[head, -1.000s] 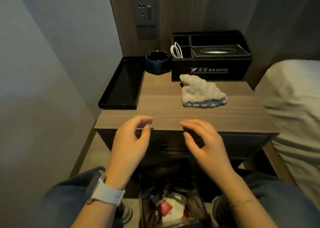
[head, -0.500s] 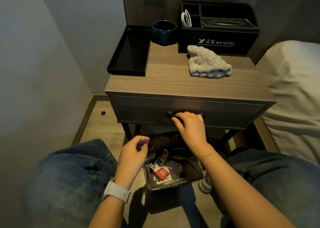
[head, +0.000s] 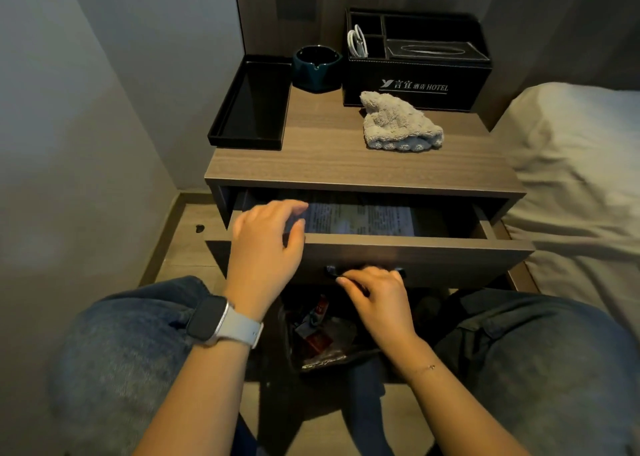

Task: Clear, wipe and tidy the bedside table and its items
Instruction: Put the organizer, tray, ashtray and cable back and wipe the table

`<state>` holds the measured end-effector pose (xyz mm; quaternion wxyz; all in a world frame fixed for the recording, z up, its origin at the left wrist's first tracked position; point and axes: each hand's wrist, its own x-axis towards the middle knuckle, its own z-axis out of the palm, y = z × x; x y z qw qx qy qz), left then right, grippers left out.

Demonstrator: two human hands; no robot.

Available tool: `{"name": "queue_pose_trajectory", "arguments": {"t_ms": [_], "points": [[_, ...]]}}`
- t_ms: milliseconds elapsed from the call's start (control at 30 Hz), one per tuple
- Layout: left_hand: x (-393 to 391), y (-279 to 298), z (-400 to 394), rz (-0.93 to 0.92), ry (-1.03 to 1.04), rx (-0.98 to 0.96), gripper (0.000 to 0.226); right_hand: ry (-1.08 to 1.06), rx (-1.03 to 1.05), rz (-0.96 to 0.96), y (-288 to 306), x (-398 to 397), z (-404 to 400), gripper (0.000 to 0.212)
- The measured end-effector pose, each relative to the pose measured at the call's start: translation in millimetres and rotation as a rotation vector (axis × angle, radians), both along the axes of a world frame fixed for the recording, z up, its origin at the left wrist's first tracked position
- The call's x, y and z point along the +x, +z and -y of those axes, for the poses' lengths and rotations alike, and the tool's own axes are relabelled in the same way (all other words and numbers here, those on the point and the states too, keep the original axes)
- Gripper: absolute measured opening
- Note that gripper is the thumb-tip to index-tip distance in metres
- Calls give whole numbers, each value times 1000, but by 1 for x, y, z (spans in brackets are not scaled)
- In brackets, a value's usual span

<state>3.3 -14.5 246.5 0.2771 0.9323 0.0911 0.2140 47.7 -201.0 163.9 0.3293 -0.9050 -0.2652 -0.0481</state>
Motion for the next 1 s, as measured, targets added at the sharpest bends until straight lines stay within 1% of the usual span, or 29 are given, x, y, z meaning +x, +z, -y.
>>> {"name": "queue_pose_trajectory", "arguments": {"t_ms": [33,67,133,200,267,300,367,467,500,600,667,733,800,867,933,1000], "points": [[2,-6,0,-72,29,45,21,12,41,-42,6,-6,3,14],[1,-12,1,-117,62,128,27,23,106,-89,15,-11,7,15],[-4,-20,6,-141,118,270,44,56,268,-158,40,-17,13,18],[-9,-21,9,-138,126,291,48,94,388,-172,70,-13,15,20],[-15,-21,9,-146,116,300,47,97,414,-179,96,6,14,20],[-18,-21,10,-158,105,305,46,81,387,-167,105,23,11,19],[-25,-23,10,-174,81,297,43,40,239,-102,120,61,2,22],[-32,-24,10,-190,66,259,43,-31,-87,62,123,127,-19,39],[-33,-24,10,-188,62,258,45,-68,-158,107,121,147,-25,45],[-35,-25,11,-174,52,258,47,-161,-275,194,113,190,-45,57],[-37,-24,10,-175,35,234,46,-222,-317,197,107,206,-53,53],[-39,-23,9,-175,2,195,44,-257,-323,204,106,214,-55,41],[-40,-22,7,-171,-29,164,39,-253,-266,223,108,221,-50,33],[-41,-22,7,-162,-43,154,37,-212,-141,243,117,221,-41,32],[-42,-23,6,-159,-42,157,36,-110,10,285,132,207,-31,30],[-43,-23,6,-159,-39,151,36,45,128,299,148,177,-21,26]]}}
